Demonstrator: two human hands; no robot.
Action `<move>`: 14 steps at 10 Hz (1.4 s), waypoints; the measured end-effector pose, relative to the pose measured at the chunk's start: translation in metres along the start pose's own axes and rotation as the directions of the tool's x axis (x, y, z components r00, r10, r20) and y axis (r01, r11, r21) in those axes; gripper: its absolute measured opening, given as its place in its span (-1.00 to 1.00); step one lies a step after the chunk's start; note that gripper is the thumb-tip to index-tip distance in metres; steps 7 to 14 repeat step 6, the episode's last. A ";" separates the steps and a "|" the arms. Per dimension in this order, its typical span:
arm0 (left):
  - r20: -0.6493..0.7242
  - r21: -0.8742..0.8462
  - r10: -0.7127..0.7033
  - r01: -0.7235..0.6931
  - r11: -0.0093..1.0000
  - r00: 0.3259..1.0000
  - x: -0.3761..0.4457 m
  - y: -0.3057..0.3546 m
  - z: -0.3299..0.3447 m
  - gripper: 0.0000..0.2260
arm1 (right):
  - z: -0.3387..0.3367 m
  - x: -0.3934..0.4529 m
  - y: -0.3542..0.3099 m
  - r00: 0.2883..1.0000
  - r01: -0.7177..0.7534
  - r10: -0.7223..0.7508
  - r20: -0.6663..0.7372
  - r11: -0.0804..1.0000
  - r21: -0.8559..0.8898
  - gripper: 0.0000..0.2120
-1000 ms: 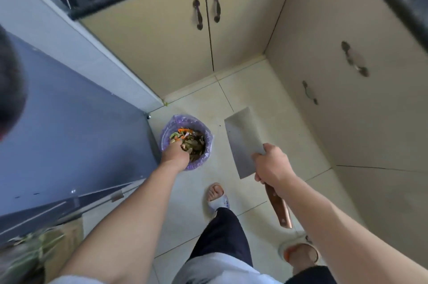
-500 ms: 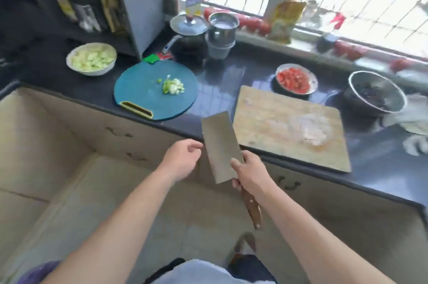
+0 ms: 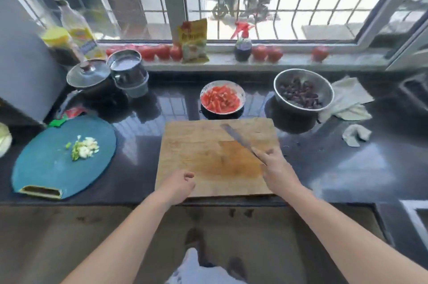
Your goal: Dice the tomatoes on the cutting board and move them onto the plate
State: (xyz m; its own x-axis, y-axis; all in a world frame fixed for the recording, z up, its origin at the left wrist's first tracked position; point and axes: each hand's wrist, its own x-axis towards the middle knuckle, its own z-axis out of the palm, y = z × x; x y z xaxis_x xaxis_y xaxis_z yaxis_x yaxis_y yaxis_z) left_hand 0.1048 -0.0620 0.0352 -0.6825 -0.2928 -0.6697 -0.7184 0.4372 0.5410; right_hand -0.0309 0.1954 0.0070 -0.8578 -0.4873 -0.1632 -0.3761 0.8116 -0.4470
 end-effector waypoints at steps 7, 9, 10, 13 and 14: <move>-0.011 0.168 0.121 -0.118 0.979 0.993 0.110 0.046 -0.057 -0.67 | 0.040 0.083 -0.012 0.931 0.312 -0.191 0.310 0.857 -0.409 -0.34; -0.011 0.168 0.121 -0.118 0.979 0.993 0.110 0.046 -0.057 -0.67 | 0.040 0.083 -0.012 0.931 0.312 -0.191 0.310 0.857 -0.409 -0.34; -0.011 0.168 0.121 -0.118 0.979 0.993 0.110 0.046 -0.057 -0.67 | 0.040 0.083 -0.012 0.931 0.312 -0.191 0.310 0.857 -0.409 -0.34; -0.011 0.168 0.121 -0.118 0.979 0.993 0.110 0.046 -0.057 -0.67 | 0.040 0.083 -0.012 0.931 0.312 -0.191 0.310 0.857 -0.409 -0.34; -0.011 0.168 0.121 -0.118 0.979 0.993 0.110 0.046 -0.057 -0.67 | 0.040 0.083 -0.012 0.931 0.312 -0.191 0.310 0.857 -0.409 -0.34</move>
